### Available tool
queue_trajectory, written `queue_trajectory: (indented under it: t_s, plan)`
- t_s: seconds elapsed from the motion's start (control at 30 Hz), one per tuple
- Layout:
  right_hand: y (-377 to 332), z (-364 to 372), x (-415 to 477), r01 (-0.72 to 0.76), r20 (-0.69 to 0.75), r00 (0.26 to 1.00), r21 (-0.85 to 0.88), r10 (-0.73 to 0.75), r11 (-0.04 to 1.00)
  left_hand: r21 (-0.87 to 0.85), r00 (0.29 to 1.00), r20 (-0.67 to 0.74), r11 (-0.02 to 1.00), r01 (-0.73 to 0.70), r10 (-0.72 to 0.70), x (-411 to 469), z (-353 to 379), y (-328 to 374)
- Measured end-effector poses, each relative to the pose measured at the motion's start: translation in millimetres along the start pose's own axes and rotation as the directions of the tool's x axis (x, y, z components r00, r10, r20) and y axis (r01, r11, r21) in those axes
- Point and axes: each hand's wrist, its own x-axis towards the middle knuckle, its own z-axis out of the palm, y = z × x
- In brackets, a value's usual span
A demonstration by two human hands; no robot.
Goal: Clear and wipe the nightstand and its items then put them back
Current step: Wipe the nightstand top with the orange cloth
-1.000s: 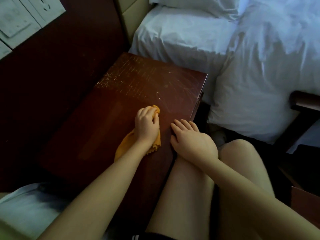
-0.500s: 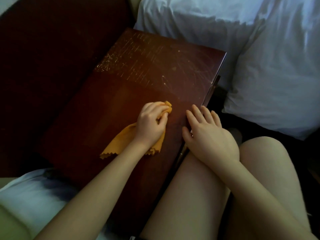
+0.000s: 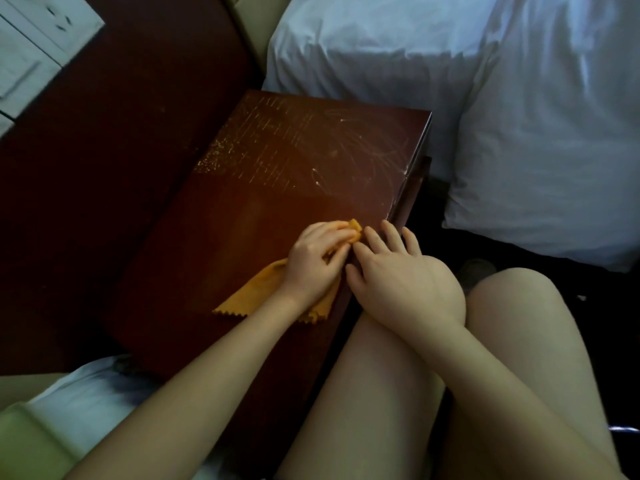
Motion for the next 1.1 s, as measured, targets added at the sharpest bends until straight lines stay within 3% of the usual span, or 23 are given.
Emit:
queue_trajectory:
  t_s: [0.1,0.2,0.3,0.6,0.73,0.93,1.1]
  plan:
    - [1.0,-2.9,-2.6,0.010,0.009,1.000,0.065,-0.011,0.998,0.043,0.988,-0.101,0.991,0.124,-0.119,-3.8,0.7,-0.9]
    - [13.9,-0.9,-4.3,0.027,0.089,0.995,0.125,-0.039,0.992,0.043,0.931,-0.217,0.949,0.311,-0.295,12.1,7.8,2.5]
    - [40.5,-4.9,-0.5,0.032,0.086,0.995,0.152,-0.045,0.988,0.034,0.892,-0.280,0.925,0.377,-0.354,26.6,16.1,7.3]
    - [74.2,2.4,-7.2,-0.097,0.103,0.992,0.293,0.070,0.951,0.017,0.988,-0.106,0.993,0.118,-0.116,-2.4,15.9,24.4]
    - [56.0,19.6,-11.6,-0.086,0.106,0.993,0.304,0.056,0.949,0.039,0.982,-0.140,0.991,0.132,-0.125,-12.7,16.4,26.4]
    - [52.4,31.8,-5.6,-0.081,0.090,0.994,0.267,0.059,0.960,0.045,0.939,-0.230,0.961,0.272,-0.255,27.3,26.8,27.1]
    - [78.1,23.3,0.8,-0.213,0.220,0.961,0.191,0.170,0.958,0.035,0.984,-0.107,0.988,0.148,-0.144,33.7,23.6,32.3]
